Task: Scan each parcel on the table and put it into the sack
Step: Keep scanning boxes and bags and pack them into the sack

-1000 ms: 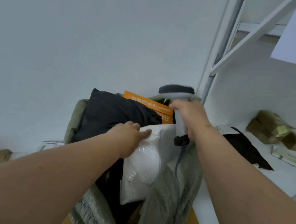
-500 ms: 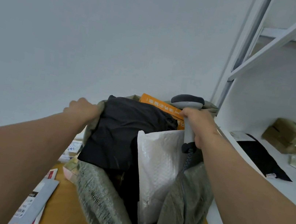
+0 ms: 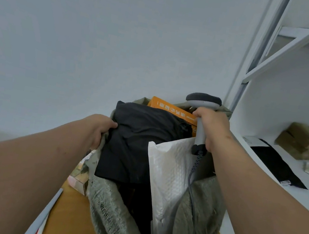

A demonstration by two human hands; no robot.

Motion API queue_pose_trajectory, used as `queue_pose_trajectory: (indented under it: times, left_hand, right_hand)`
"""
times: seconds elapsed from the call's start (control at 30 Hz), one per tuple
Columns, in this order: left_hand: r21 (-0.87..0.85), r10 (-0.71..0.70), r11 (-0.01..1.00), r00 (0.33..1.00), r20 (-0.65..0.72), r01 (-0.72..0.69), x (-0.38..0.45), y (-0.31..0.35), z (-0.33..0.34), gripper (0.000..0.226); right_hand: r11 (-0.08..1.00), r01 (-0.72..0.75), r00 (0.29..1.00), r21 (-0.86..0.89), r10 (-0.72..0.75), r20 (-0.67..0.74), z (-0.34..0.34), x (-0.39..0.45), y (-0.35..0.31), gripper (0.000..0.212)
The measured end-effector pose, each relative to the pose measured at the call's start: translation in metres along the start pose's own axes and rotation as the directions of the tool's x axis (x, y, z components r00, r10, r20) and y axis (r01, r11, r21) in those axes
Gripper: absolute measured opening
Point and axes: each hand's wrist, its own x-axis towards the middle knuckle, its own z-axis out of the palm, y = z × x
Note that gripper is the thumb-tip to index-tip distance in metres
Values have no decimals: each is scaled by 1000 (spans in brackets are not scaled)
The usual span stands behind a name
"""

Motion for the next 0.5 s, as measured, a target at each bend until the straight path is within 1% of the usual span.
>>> queue_pose_trajectory:
  times: [0.07,0.13,0.17,0.23,0.33,0.43,0.5]
  left_hand:
    - [-85,14,996,999,30,-11,-5,8,3,37]
    - [-240,53,970,998,47,-41,-8,19,0,44]
    - [-287,54,957,998,24,-45,-7,25,-1,46]
    - [-297,75,952,997,8,-69,-15,35,0,40]
    - [-291,192,941,981,42,-172,-38,52,18,33]
    - [-265,374,899,926,56,-347,-66,77,42,27]
    - [-300,483,841,875,41,-450,-82,93,51,26]
  right_hand:
    - [999,26,999,33,-25,-33,-6,0,-3,24]
    - [996,60,996,61,-55,-75,-13,1,-7,26]
    - [994,78,992,78,-70,-103,-17,2,-10,27]
    - [982,122,984,143,-102,-145,-27,6,-19,23]
    - [963,193,973,187,-163,-165,-41,10,-39,7]
    - [920,292,950,261,-249,-187,-52,9,-63,17]
    - [872,404,909,274,-349,-229,-60,7,-77,20]
